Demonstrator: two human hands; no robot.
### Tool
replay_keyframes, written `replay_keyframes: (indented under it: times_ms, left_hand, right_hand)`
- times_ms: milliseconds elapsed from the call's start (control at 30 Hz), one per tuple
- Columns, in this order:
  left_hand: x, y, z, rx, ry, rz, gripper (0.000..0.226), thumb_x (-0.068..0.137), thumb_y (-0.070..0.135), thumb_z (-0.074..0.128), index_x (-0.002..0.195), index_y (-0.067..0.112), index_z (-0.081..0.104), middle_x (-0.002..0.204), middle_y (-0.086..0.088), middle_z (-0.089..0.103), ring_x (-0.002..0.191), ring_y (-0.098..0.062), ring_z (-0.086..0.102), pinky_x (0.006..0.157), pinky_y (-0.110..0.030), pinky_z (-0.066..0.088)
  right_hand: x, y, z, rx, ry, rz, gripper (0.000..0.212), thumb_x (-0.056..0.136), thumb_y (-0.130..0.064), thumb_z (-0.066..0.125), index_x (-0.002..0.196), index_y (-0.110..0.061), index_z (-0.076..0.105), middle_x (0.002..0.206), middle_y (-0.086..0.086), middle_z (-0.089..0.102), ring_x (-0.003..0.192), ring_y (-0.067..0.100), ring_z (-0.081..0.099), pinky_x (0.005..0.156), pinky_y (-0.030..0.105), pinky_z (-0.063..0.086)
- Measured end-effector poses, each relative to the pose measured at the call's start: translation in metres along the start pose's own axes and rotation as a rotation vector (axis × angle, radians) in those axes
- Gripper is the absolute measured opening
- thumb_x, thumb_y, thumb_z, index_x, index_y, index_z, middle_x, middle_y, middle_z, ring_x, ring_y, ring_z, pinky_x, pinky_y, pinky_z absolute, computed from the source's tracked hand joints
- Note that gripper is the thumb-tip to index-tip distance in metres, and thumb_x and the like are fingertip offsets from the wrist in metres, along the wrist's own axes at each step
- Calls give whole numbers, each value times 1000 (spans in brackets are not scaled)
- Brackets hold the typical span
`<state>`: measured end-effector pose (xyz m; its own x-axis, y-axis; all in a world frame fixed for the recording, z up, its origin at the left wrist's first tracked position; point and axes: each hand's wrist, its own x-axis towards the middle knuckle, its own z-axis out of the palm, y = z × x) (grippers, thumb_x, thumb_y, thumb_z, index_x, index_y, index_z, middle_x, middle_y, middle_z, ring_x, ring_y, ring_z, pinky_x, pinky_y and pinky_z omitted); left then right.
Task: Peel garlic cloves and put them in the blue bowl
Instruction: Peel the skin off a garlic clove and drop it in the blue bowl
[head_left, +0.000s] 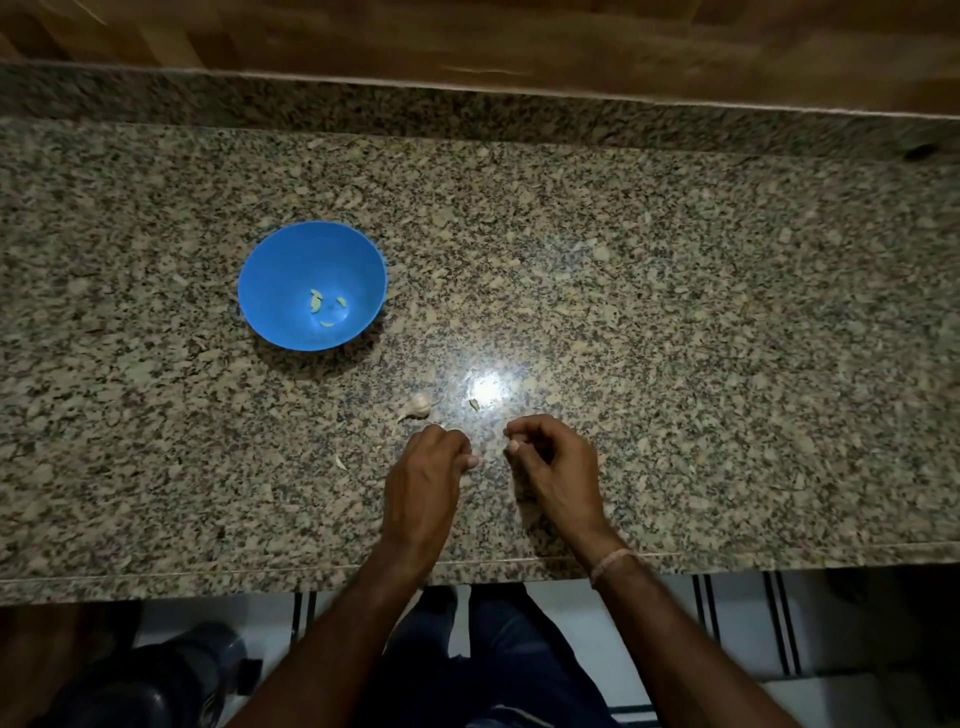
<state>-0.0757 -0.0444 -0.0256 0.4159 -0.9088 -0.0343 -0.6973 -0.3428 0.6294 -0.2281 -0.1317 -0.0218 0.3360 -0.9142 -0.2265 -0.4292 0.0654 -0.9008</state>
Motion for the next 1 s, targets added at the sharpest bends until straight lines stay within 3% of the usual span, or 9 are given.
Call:
replay_keyframes:
  times_ms: [200,300,367,500,667,800,1000]
  left_hand:
    - [0,3,-3,12,18,-68,23,88,10,77,82,21,58,86,8,55,81,-14,52,57,-39,48]
    - [-5,3,-6,-93,66,-146,24,96,13,68,82,26,53,85,13,53,77,-6,51,58,-27,41]
    - [-9,0,-9,-139,114,-178,27,98,15,65,81,29,49,81,14,53,74,-3,52,57,-24,39]
    - [-15,-10,-13,-227,202,-264,24,99,13,65,83,26,53,80,13,57,75,-6,58,60,-40,53]
    - [-13,-9,-14,-200,232,-263,10,100,16,65,95,23,61,83,10,60,77,-8,59,61,-30,51]
    - [-2,3,-6,-161,231,-263,13,100,17,65,113,18,66,92,9,62,83,-9,57,70,-22,45]
    - [16,23,-7,-118,265,-309,26,99,18,69,124,16,66,93,6,65,84,-16,62,70,-29,50]
  right_hand:
    - [21,-10,16,-164,-4,-118,28,89,-12,80,115,-14,71,105,-5,66,95,4,63,83,16,52]
    - [31,-18,32,-335,-38,-220,37,89,-17,81,123,-14,67,106,-5,57,98,11,53,82,12,42]
    - [35,-19,41,-425,-33,-297,30,90,-17,79,118,-14,69,101,-7,54,95,12,50,76,14,38]
    - [39,-16,48,-473,-2,-382,5,94,-10,71,94,-14,71,90,-3,59,86,17,53,69,36,48]
    - [44,-17,49,-559,-26,-401,29,85,9,62,85,-19,57,84,-3,53,80,18,45,63,32,36]
    - [47,-14,43,-531,-108,-407,25,89,6,65,85,-19,58,88,-5,52,83,15,44,66,27,31]
    - [50,-22,25,-240,-97,-314,18,105,-16,56,89,-21,62,85,-8,63,81,14,60,69,36,50]
